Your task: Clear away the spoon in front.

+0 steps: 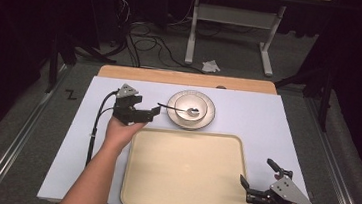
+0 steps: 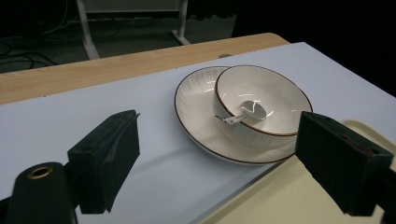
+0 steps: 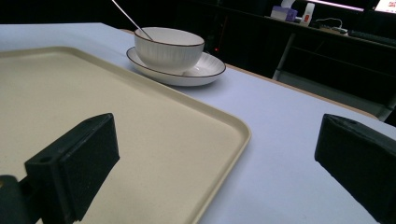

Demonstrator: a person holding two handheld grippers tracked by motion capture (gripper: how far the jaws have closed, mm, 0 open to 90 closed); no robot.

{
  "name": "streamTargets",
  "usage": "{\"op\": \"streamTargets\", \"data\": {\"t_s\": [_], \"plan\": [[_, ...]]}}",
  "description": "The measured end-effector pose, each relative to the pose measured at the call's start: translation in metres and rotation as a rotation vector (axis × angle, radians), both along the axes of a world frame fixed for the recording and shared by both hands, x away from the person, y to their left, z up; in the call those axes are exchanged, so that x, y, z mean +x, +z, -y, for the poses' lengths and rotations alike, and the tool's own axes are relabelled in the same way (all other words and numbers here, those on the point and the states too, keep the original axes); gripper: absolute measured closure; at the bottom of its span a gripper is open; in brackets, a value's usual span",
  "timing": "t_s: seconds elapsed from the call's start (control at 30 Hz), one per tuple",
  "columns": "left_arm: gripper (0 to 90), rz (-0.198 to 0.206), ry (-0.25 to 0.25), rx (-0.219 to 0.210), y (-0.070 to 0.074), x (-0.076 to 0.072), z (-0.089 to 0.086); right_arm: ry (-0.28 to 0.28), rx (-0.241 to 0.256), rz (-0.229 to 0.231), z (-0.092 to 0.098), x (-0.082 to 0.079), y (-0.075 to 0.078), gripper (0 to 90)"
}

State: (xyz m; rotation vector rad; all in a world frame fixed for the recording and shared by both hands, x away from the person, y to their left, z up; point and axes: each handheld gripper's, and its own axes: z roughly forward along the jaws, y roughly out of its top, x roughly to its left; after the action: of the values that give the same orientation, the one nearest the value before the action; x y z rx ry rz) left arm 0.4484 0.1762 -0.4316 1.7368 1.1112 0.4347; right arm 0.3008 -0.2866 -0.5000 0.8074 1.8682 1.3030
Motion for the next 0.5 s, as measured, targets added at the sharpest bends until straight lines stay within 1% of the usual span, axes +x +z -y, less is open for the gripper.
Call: {"op": "streamTargets", "data": {"t_s": [0.1,0.17,0.2,0.33,0.4,0.43,0.5], "plan": [[15.9,-0.013,-0.003,-0.001,0.001,0.006,0.006,-0.005,0.006,-0.004,0.001,0.000,0.000,0.6],[16.1,-0.019,0.005,0.001,0.002,0.009,0.009,-0.005,0.008,-0.007,0.001,-0.001,0.000,0.6],[16.8,-0.022,0.010,-0.005,0.002,0.011,0.011,-0.005,0.009,-0.006,0.001,-0.001,0.000,0.6],[19.1,-0.058,0.020,-0.022,0.001,0.020,0.017,-0.003,0.008,-0.005,0.001,0.000,-0.001,0.6],[22.5,-0.089,0.016,-0.055,0.000,0.023,0.017,-0.002,0.014,-0.008,0.001,-0.001,-0.001,0.6],[23.9,-0.110,0.012,-0.083,-0.001,0.026,0.017,-0.003,0.014,-0.009,0.001,-0.001,-0.001,0.5],[28.8,-0.142,0.002,-0.113,-0.003,0.029,0.016,-0.003,0.016,-0.012,0.000,-0.002,-0.001,0.6]]}}
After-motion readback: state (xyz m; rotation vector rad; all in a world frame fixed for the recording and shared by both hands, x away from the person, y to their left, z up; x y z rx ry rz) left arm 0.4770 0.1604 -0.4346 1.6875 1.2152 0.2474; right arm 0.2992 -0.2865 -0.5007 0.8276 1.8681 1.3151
